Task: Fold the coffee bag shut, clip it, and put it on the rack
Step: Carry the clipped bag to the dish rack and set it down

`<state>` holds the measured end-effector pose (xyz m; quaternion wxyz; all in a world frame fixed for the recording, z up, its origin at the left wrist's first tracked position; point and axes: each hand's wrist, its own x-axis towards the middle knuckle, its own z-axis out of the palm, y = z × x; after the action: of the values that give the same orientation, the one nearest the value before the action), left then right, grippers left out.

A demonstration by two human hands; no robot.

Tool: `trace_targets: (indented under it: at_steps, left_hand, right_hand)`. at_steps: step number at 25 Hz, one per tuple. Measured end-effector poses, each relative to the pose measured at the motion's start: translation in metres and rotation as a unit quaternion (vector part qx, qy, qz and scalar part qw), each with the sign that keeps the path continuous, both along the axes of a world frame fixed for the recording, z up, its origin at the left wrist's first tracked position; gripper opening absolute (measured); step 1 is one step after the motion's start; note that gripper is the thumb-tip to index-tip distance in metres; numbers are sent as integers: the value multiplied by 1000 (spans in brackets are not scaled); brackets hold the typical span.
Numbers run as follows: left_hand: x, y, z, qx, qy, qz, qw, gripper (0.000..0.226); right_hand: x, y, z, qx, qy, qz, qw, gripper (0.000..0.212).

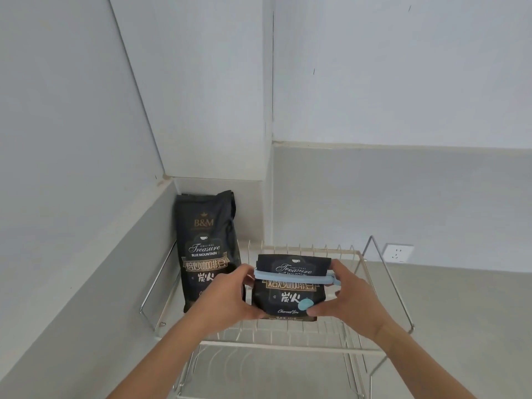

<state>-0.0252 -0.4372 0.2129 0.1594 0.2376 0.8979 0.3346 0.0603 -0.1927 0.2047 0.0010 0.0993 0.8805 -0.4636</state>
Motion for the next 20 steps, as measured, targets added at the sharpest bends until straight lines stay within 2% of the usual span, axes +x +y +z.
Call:
trace_targets:
  at_steps: [5,9,11,15,20]
  left_hand:
    - [-3,8,-2,-54,-31,-19,998,72]
    - [-5,0,13,-57,-42,-16,997,69]
    - [-7,-3,27,-52,-2,-1,999,70]
    - [-10,1,49,-28,107,-54,992,37]
    - [-22,19,56,-57,144,-115,981,18]
  right_hand:
    - [-3,-3,-11,64,-37,19,997,70]
    - [-5,-2,-11,35,-48,20,998,70]
    - [-5,-3,-12,29,-53,14,998,66]
    - [-4,-4,-13,41,-56,11,997,59]
    - [-5,-4,-14,68,-52,15,996,69]
